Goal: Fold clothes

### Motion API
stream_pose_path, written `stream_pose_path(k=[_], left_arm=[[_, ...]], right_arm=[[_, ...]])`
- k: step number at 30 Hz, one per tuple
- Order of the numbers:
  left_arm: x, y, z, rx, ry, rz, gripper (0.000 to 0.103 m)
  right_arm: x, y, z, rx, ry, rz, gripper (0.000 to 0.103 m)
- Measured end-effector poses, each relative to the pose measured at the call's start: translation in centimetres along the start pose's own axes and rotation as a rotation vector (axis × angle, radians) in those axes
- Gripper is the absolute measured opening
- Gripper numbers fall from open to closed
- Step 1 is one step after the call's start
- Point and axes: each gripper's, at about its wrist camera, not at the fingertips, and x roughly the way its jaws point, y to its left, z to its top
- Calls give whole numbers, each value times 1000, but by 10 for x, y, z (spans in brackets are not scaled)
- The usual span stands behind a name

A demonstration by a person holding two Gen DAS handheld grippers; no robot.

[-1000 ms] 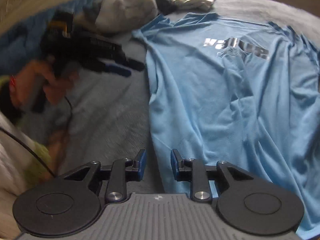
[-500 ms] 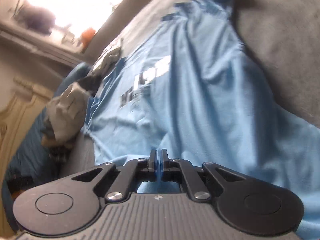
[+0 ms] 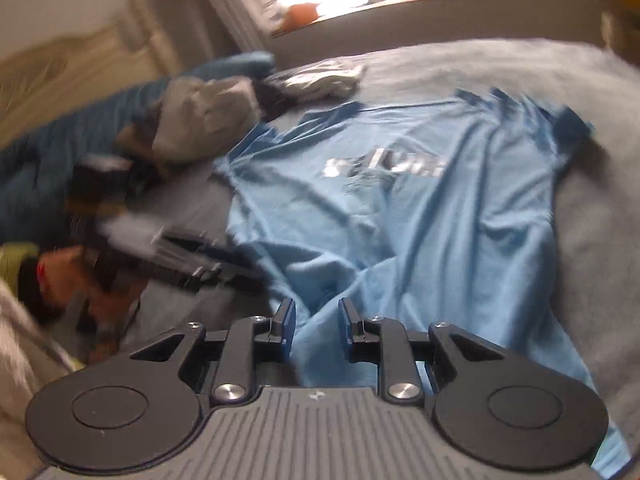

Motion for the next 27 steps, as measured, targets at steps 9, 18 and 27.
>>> stream_pose_path(k=[9,18,27], left_arm=[[15,26,18,-148,-1,-61,55],[-4,52,13,-300,7,-167,57],[-36,97,-36,-565,92,-272,63]], right_arm=[[63,51,1,-263,77,-135,25],[66,53,4,-218,91,-97,9],[69,63,-1,56,158,398,9]])
